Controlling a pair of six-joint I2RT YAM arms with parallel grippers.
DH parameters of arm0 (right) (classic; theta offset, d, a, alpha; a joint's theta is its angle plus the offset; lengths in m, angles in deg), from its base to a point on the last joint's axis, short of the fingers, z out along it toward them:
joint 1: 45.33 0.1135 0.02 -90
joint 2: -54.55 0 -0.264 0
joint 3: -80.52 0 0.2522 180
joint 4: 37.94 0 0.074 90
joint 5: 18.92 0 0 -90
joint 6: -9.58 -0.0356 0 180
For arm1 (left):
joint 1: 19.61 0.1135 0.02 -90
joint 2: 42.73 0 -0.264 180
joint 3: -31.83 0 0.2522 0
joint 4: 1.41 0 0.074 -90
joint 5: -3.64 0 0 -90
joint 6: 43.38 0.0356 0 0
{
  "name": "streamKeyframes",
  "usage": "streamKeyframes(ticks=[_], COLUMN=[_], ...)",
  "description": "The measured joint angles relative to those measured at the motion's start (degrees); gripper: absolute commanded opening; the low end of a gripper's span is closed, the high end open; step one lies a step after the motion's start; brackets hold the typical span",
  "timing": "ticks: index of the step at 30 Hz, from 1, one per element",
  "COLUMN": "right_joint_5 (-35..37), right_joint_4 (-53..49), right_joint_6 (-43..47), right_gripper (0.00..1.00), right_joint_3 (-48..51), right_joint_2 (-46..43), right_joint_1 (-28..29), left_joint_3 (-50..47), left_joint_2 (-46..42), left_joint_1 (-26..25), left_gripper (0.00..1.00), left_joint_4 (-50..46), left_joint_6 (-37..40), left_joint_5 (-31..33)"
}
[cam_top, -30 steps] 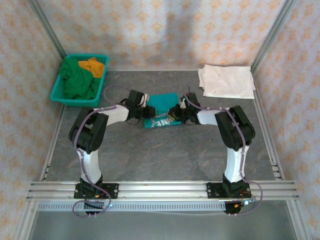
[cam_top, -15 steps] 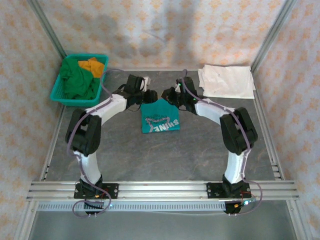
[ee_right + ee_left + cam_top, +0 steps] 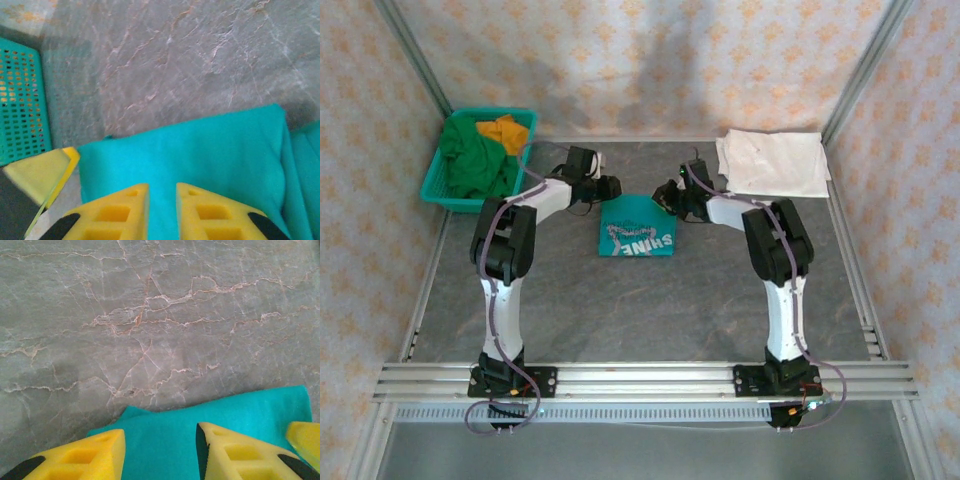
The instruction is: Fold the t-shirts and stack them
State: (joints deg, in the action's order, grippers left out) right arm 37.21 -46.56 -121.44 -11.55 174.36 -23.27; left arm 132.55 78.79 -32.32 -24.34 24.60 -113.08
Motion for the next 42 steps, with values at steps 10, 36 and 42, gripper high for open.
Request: streamKeyframes(ticks=[10, 36, 42], right_joint_5=[3.7, 5.4, 5.8], right_joint_4=[-9.0, -16.3, -15.0], right_joint_6=[6.3, 9.6, 8.5], right_gripper=[0.52, 0.49, 0.29], right_joint_3=[9.6, 6.2, 5.0], right_joint_2=[-17.2, -6.0, -4.6], right_joint_1=[-0.2, 1.8, 2.7], left_joint_3=[-14.7, -31.7, -31.8], left_joint_2=[-22.9, -19.0, -18.8], left_joint_1=[-6.7, -8.7, -8.7], left_gripper=[0.42, 0.38, 0.38], left_joint_4=[-0.7, 5.6, 6.6], left_joint_6=[0.0, -0.4, -0.5], left_joint_5=[3.3, 8.6, 8.8])
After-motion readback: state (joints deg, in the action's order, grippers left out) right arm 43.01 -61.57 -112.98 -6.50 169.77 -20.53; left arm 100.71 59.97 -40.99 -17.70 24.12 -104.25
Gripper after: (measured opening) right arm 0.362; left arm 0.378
